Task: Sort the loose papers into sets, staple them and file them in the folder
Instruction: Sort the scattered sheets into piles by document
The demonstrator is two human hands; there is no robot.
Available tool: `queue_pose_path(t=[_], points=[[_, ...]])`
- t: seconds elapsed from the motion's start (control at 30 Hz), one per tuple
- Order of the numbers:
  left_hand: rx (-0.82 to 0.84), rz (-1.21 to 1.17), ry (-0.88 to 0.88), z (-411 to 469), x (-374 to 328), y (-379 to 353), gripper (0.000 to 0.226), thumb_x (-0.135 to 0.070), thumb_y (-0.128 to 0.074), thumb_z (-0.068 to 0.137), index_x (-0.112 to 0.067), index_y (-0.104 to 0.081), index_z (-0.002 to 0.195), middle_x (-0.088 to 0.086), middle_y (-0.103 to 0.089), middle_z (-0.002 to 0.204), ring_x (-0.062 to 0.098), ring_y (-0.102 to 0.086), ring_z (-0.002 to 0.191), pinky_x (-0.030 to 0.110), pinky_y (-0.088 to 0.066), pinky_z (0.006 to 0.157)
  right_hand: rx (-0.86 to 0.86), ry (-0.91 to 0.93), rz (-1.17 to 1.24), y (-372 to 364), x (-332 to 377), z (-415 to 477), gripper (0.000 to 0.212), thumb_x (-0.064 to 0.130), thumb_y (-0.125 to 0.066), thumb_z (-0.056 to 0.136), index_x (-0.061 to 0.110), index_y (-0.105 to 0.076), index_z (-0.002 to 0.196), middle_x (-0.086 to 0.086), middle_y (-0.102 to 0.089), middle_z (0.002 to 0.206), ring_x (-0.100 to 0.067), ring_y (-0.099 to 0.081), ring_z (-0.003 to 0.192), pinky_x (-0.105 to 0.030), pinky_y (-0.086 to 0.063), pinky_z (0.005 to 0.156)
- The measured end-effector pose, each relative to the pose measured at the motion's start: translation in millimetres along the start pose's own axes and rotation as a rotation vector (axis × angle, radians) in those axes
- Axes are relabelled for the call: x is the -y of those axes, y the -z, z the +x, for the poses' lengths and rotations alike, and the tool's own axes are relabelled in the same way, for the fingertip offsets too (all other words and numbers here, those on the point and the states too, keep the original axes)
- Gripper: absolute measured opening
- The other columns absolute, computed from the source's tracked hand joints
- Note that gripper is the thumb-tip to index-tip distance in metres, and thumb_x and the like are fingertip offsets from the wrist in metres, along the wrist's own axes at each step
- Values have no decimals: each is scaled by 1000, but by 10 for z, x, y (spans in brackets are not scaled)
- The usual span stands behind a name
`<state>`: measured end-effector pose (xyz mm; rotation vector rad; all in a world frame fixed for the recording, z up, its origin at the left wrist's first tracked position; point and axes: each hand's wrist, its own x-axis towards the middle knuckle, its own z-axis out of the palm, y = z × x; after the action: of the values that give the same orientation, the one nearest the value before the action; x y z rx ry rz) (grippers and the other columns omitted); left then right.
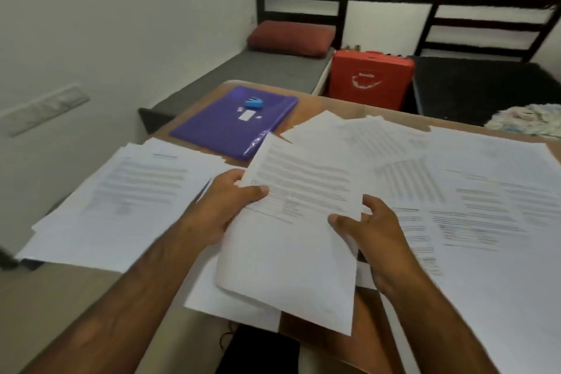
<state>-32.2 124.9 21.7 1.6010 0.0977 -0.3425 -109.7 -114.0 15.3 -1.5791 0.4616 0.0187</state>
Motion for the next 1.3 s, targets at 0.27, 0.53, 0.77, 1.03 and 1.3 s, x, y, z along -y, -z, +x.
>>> queue_pose_path(t=[0.27, 0.53, 0.77, 1.03, 1.3], points=[[-424, 1269, -159, -194, 214, 398, 61, -53, -59, 97, -32, -41, 152, 2, -41, 156, 23, -41, 141, 42, -39, 114, -17, 111, -430, -824, -279, -67, 60, 34, -83, 88, 34, -43, 132, 6, -63, 139, -19, -65, 119, -39, -54, 103], [-13, 1512, -186, -104, 490, 38, 61, -61, -32, 102, -38, -23, 157, -2, -19, 169, 26, -21, 154, 53, -16, 124, -93, 164, -673, -807, -263, -29, 69, 54, -71, 92, 31, -35, 145, 6, -57, 147, -22, -63, 123, -35, -49, 105], [-45, 1323, -313, 18, 114, -605, 46, -53, -45, 102, -29, -49, 141, -3, -46, 153, 20, -42, 138, 45, -29, 118, -192, 204, -726, -361, -176, 182, 47, 50, -64, 96, 34, -45, 135, 3, -71, 116, -18, -68, 101, -33, -53, 93], [-62, 1252, -512, 867, -181, -1507, 36, -32, -49, 106, -23, -52, 140, 0, -52, 148, 21, -50, 132, 39, -36, 114, -272, 273, -702, 161, 31, 732, 11, 36, -62, 96, 32, -64, 106, 13, -66, 75, -8, -64, 73, -28, -51, 69], [-109, 1242, -329, 1707, 10, -1807, 47, -38, -41, 109, -23, -40, 153, 0, -40, 162, 22, -40, 147, 41, -21, 125, -384, 246, -558, 529, 141, 1658, 9, 30, -64, 98, 31, -69, 106, 12, -68, 97, -11, -64, 87, -26, -49, 82]])
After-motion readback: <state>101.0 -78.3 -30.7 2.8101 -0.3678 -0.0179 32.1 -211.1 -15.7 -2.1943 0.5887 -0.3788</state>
